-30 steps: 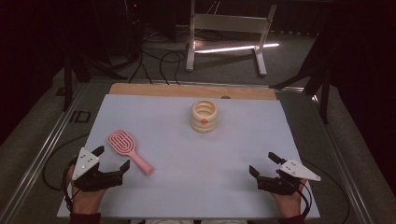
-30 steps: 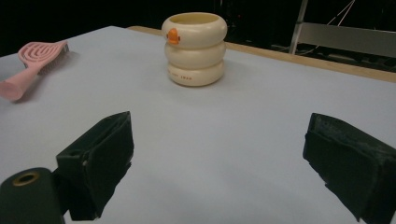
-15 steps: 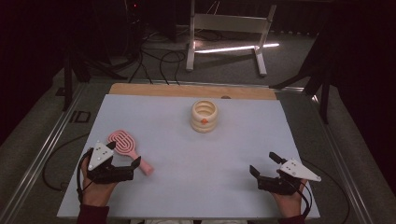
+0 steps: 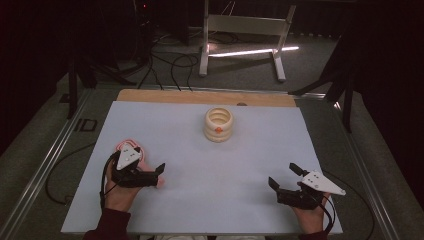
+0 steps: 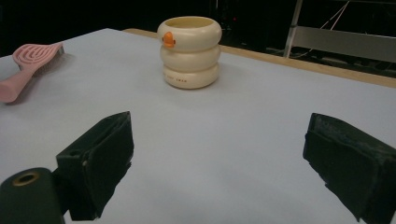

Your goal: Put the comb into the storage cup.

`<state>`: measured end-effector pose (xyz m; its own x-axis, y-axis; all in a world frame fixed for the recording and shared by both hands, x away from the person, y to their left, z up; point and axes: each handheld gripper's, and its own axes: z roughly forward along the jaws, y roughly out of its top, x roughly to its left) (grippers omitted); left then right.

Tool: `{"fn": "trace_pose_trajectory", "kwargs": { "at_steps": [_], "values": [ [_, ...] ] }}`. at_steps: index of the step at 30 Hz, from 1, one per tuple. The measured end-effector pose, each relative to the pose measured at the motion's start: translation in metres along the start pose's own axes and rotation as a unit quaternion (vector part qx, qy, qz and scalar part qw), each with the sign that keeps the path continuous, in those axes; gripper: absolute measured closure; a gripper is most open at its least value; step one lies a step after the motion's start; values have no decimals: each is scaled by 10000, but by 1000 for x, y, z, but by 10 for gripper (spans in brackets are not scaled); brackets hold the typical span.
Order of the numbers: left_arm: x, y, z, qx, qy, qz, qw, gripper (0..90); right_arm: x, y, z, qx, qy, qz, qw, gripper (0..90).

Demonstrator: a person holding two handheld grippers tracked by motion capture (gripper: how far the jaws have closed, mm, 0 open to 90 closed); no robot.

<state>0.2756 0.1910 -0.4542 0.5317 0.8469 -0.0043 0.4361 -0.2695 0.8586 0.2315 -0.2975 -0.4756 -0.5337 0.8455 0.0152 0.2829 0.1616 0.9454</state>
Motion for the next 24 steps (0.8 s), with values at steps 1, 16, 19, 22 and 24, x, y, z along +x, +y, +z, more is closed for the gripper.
{"fn": "trace_pose_trajectory", "kwargs": {
  "at_steps": [1,16,19,22,24],
  "values": [
    [0,0,2,22,-15,-8,10000,20,0,0,0,0,-10,3,10000,85],
    [-12,3,19,293,95,-86,9995,197,0,0,0,-6,-13,-8,10000,85],
    [-14,1,21,377,101,-32,9992,335,0,0,0,-7,-15,-20,10000,85],
    [-15,-2,23,464,-2,20,9989,489,0,0,0,-17,-21,-3,10000,85],
    [-16,-5,26,563,-72,17,9984,604,0,0,0,-15,-23,-4,10000,85]
  ]
}}
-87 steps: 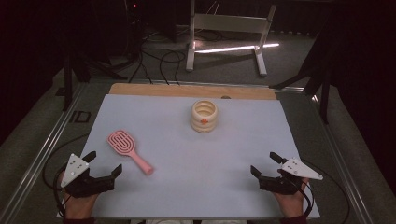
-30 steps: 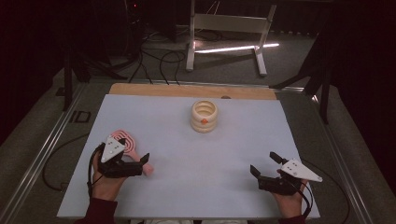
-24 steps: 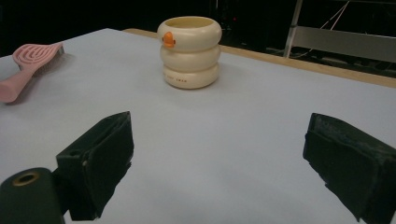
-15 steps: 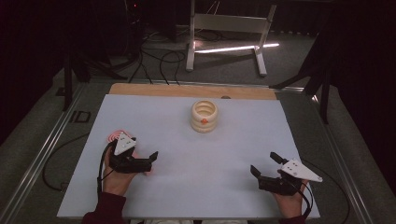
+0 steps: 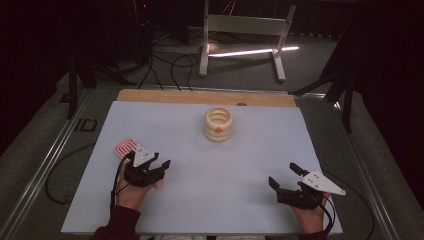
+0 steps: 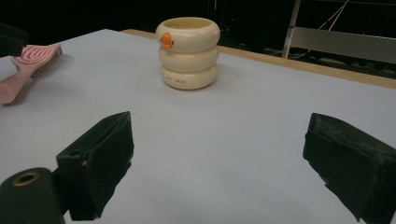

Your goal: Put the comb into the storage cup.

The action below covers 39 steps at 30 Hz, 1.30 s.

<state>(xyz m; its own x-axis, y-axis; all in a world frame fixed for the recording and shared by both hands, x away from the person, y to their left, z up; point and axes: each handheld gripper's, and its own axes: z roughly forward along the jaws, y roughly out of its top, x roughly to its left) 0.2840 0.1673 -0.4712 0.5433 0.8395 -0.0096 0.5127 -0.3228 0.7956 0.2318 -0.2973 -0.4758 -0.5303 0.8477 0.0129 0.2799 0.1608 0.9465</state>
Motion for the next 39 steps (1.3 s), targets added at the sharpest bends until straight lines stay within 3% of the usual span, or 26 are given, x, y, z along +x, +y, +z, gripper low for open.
{"fn": "trace_pose_trajectory", "kwargs": {
  "at_steps": [7,23,29,39],
  "values": [
    [-1,-4,7,249,-205,-72,9995,898,0,0,0,6,-1,-20,10000,85],
    [-4,-16,16,616,-296,-166,9975,900,0,-1,0,-5,6,-24,10000,85],
    [-4,-22,17,861,-326,-136,9957,900,0,-1,0,-18,-6,-16,10000,85],
    [3,-34,3,991,-238,-214,9946,900,1,0,0,-32,-2,-33,10000,85]
  ]
}}
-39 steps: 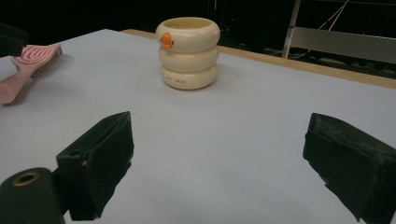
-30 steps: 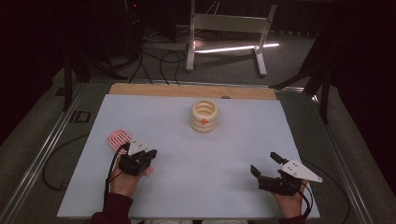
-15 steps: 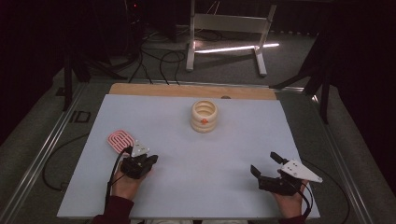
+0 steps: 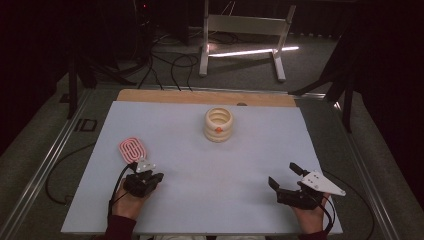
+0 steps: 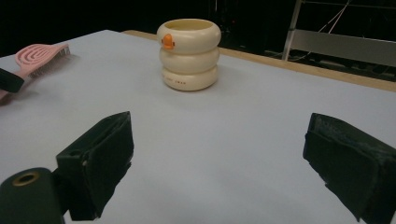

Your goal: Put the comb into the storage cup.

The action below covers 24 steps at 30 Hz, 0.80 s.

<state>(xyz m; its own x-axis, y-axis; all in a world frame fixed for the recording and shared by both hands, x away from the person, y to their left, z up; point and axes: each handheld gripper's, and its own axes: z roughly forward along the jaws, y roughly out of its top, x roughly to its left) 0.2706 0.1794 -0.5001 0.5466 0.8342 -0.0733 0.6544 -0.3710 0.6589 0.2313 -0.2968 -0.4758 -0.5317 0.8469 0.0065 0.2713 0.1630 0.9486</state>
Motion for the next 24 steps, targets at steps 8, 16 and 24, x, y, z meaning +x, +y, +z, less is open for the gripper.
{"fn": "trace_pose_trajectory", "kwargs": {
  "at_steps": [8,16,24],
  "values": [
    [11,-15,-16,32,198,-112,9997,900,1,0,2,7,32,-32,10000,85],
    [26,-27,-32,0,484,-289,9984,900,5,1,6,5,115,-83,9999,85],
    [40,-34,-42,-159,619,-553,9964,900,10,2,12,30,201,-186,9996,85]
  ]
}}
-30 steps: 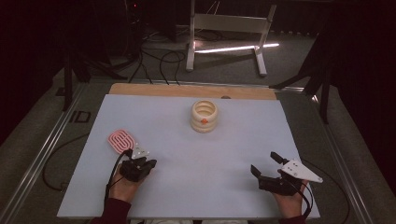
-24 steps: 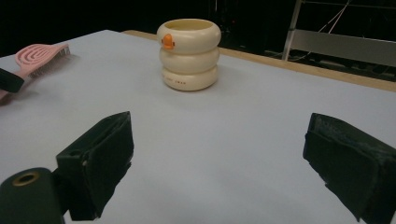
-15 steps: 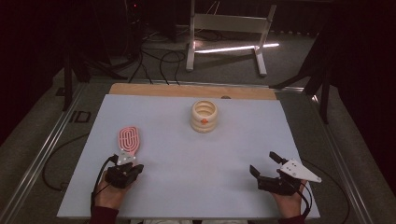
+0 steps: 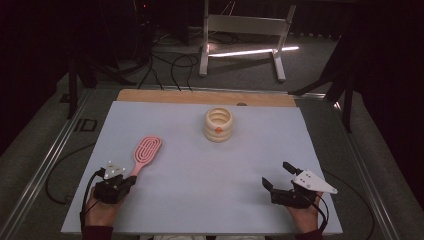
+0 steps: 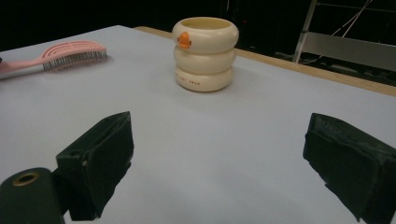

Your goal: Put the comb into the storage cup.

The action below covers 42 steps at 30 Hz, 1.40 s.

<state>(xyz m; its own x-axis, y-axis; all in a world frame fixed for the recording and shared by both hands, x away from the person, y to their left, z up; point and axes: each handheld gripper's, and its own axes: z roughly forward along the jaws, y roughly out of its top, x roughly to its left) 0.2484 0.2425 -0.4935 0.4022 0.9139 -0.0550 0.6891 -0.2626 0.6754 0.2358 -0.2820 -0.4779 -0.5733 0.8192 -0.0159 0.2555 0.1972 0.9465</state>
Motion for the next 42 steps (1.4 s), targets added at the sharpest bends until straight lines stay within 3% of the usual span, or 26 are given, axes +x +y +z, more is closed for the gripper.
{"fn": "trace_pose_trajectory", "kwargs": {
  "at_steps": [3,14,16,17,18,22,24,25,26,27,28,29,30,31,32,34,38,42],
  "values": [
    [3,-3,2,-23,16,-39,10000,900,1,2,2,-49,113,63,9999,85],
    [1,-2,0,-175,-88,19,9998,900,0,0,2,-43,115,66,9999,85],
    [-1,0,-5,-460,-228,100,9986,897,0,0,2,-44,119,69,9999,85],
    [-1,0,-5,-460,-228,100,9986,892,0,0,2,-47,125,71,9999,84],
    [-2,2,-11,-760,-257,186,9966,878,0,0,2,-50,129,70,9999,85],
    [-2,5,-24,-1402,-205,314,9894,802,-1,0,2,-41,144,77,9999,85],
    [-3,6,-30,-1667,-8,327,9855,664,-1,1,2,-17,145,84,9999,85],
    [-2,6,-33,-1770,36,328,9836,598,-1,1,2,-24,153,90,9998,85],
    [-2,6,-33,-1770,36,328,9836,531,-1,1,2,-24,153,90,9998,85],
    [-1,5,-37,-1919,121,307,9809,531,-1,2,1,-21,149,86,9999,85],
    [0,5,-40,-2013,186,285,9789,431,-1,2,1,-18,156,81,9998,85],
    [2,4,-43,-2116,182,251,9769,391,-1,2,1,-14,150,81,9999,85],
    [4,3,-46,-2229,146,232,9745,368,-1,1,1,-10,149,88,9998,85],
    [4,3,-46,-2229,146,232,9745,351,-1,1,1,-10,149,88,9998,85],
    [8,1,-52,-2374,114,240,9710,329,-1,1,1,-8,144,100,9998,85],
    [9,-1,-57,-2494,237,232,9678,265,-2,1,0,-18,140,96,9999,85],
    [13,-5,-64,-2656,373,162,9632,153,-4,1,-2,-60,168,116,9998,85],
    [16,-6,-63,-2660,320,108,9634,42,-6,0,-2,-102,187,141,9997,84]
  ]
}}
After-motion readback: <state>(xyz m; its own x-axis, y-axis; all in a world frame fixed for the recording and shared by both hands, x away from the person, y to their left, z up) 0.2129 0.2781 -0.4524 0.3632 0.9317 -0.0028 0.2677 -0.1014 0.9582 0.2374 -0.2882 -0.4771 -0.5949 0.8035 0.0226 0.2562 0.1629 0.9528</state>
